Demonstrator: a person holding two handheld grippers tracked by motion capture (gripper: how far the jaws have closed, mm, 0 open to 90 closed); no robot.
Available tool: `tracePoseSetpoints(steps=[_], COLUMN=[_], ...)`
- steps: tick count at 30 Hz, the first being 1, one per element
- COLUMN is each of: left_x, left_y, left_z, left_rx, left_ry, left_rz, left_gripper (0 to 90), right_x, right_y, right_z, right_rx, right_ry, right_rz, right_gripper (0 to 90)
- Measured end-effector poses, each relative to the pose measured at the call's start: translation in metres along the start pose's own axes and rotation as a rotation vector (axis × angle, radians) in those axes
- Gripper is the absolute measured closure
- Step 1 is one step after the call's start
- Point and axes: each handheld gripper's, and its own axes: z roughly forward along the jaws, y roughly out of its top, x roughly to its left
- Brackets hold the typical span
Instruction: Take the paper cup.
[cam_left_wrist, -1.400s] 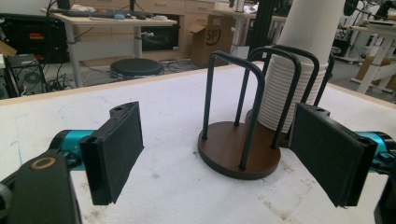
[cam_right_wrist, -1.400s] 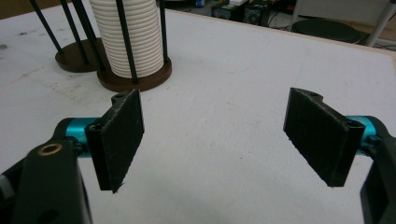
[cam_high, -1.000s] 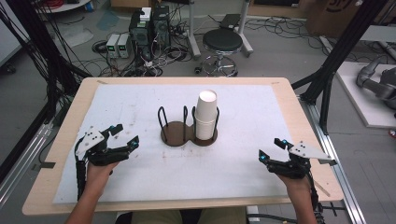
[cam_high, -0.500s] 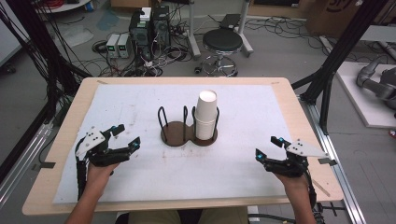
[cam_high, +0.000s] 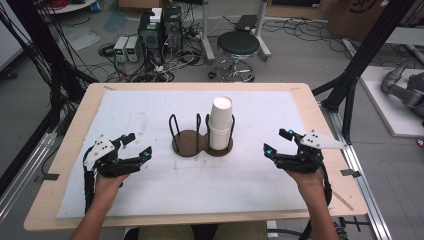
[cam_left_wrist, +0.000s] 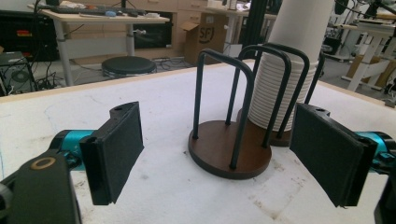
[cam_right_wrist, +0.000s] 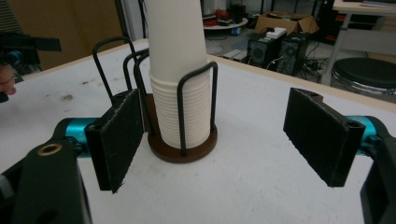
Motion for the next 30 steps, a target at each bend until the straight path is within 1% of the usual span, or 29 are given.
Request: tracePoseSetpoints(steps=[6, 11, 13, 16, 17, 24, 30], left_x=[-0.002, -0.002, -0.001, -0.001, -0.001, -0.002, -0.002], left_y=[0.0, -0.001, -0.001, -0.001, -0.001, -0.001, -0.001], left_z=[0.002, 0.002, 0.002, 0.003, 0.003, 0.004, 0.004], left_rx=[0.003, 0.008, 0.009, 0.009, 0.009, 0.012, 0.013], left_ry=[-0.007, -0.012, -0.014, -0.015, -0.016, -0.021, -0.025], left_rz=[0.0, 0.003, 0.002, 0.003, 0.001, 0.002, 0.002], left_gripper=[17.4, 17.4, 17.4, 17.4, 17.4, 17.4, 17.4], right_x=[0.003, 0.007, 0.01, 0.013, 0.014, 0.011, 0.01], right_y=[0.025, 0.045, 0.053, 0.063, 0.065, 0.074, 0.079], right_z=[0.017, 0.036, 0.045, 0.058, 0.062, 0.085, 0.103], right_rx=[0.002, 0.008, 0.017, 0.029, 0.034, 0.063, 0.098], right_ry=[0.049, 0.085, 0.097, 0.115, 0.12, 0.142, 0.144], right_rz=[-0.027, -0.051, -0.068, -0.081, -0.086, -0.067, -0.066], right_gripper=[20.6, 20.6, 20.6, 20.5, 20.6, 20.6, 20.5])
